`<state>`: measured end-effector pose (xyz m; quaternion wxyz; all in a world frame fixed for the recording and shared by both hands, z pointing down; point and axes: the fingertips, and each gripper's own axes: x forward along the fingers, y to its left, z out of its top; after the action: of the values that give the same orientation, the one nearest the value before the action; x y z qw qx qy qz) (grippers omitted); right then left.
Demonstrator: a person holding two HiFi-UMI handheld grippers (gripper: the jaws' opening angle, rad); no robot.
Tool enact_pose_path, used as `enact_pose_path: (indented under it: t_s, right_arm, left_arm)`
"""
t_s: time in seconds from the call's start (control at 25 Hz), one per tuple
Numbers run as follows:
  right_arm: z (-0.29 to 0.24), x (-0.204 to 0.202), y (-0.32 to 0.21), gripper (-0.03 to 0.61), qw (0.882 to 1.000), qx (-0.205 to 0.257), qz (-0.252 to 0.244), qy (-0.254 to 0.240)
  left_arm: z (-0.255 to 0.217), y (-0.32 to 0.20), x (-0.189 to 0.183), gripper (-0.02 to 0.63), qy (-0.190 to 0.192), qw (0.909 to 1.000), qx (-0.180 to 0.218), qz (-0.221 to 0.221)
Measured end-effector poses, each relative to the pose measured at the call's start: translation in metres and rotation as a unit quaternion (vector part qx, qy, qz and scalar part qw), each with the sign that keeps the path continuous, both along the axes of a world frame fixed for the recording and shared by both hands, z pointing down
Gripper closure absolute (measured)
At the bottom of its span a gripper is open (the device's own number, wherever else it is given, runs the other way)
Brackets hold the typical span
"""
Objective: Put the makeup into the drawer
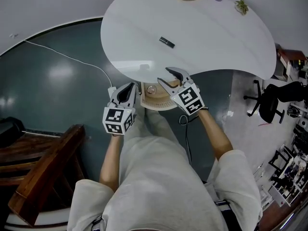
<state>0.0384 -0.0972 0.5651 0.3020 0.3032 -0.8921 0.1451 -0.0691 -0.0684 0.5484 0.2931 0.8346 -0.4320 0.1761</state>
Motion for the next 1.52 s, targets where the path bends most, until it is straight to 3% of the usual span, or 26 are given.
enact_pose_path:
  t_s: [0.28, 0.6, 1.04, 1.28, 1.52]
  right_arm:
    - [-0.007, 0.04, -0.072, 0.376, 0.998, 0.014, 0.057, 0.009]
    - [0.023, 0.049, -0.12, 0.38, 0.997, -0.007, 0.044, 0.062]
    - [0.075, 0.05, -0.138, 0.414, 0.989, -0.069, 0.003, 0.129]
    - [0.078, 0.047, -0.136, 0.479, 0.989, -0.08, -0.005, 0.127]
    - [0.073, 0.048, -0.136, 0.482, 0.99, -0.068, 0.007, 0.122]
  left_arm:
    - [-0.008, -0.008, 0.004, 0.597, 0.001, 1.0, 0.008, -0.004]
    - [-0.008, -0.016, 0.002, 0.597, -0.001, 0.9999, 0.004, -0.011]
    - [-0.002, -0.02, -0.014, 0.597, -0.004, 0.9995, -0.005, -0.03]
    - [-0.001, -0.021, -0.019, 0.597, -0.004, 0.9994, -0.004, -0.034]
    - [-0.004, -0.018, -0.018, 0.597, -0.003, 0.9995, -0.002, -0.031]
